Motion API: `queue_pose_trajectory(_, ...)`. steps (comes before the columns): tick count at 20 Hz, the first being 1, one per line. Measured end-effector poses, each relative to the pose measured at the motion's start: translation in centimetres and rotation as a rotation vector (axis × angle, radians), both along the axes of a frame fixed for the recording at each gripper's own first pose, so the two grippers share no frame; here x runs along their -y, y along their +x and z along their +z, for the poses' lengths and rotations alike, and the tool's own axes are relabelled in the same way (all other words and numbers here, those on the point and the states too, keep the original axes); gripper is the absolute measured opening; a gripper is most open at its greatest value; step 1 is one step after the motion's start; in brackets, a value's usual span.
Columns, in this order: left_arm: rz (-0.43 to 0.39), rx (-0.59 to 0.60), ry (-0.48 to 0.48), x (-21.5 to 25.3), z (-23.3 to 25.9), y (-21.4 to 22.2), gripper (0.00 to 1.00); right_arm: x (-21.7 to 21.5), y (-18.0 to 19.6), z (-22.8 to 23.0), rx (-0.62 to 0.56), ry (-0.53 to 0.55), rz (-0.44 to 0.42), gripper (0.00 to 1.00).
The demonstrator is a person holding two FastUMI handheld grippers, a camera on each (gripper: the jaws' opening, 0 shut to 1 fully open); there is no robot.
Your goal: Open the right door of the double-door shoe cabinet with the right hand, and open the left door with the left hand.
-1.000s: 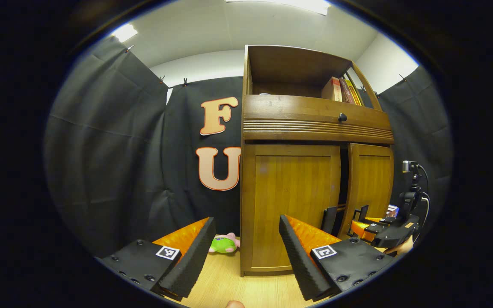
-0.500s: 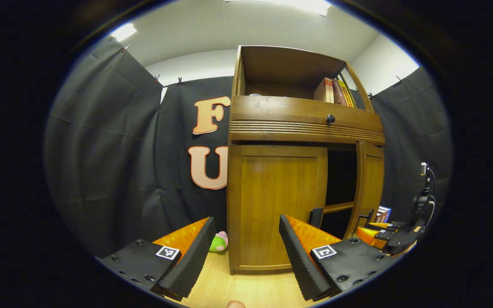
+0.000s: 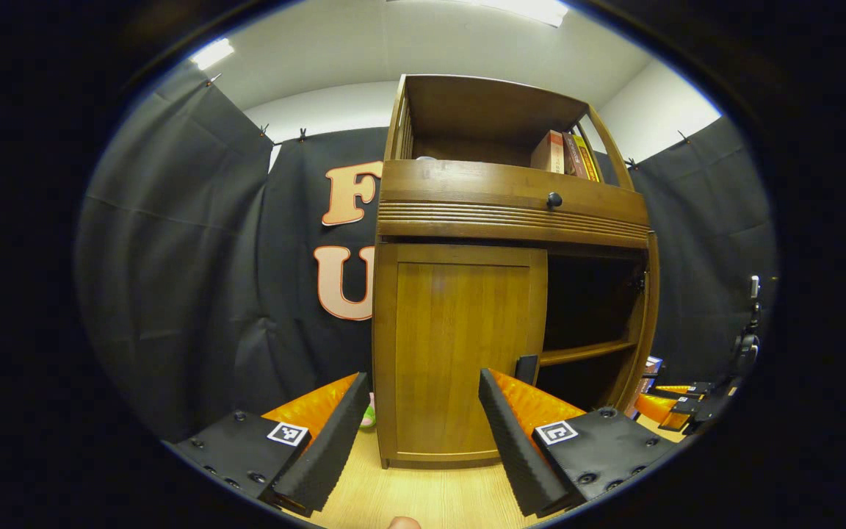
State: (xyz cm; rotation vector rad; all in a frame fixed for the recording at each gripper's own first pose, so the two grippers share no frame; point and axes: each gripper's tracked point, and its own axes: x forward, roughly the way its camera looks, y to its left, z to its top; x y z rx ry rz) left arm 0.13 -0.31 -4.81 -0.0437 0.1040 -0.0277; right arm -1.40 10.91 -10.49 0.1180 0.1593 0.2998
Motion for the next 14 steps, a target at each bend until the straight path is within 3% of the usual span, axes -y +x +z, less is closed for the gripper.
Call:
queue_pose_trajectory(7,-0.031,-0.007,0.008,2.9,-0.2,0.1,0.95,5.8,-3.3,0.6,0.011,-0.025,-0.066,0.23)
queue_pose_trajectory(8,-0.038,-0.004,0.011,3.4,-0.2,0.0,0.95,6.7,-3.6,0.7,0.013,-0.036,-0.080,0.15)
queue_pose_trajectory(9,-0.046,-0.001,0.014,4.0,-0.1,0.1,0.96,7.6,-3.9,0.7,0.014,-0.043,-0.097,0.18)
queue_pose_trajectory(13,-0.078,0.008,0.013,6.2,0.3,-0.1,0.95,10.7,-4.6,0.9,0.011,-0.058,-0.144,0.11)
queue_pose_trajectory(14,-0.086,0.005,0.010,6.8,0.3,-0.2,0.95,11.4,-4.7,0.8,0.011,-0.059,-0.156,0.15)
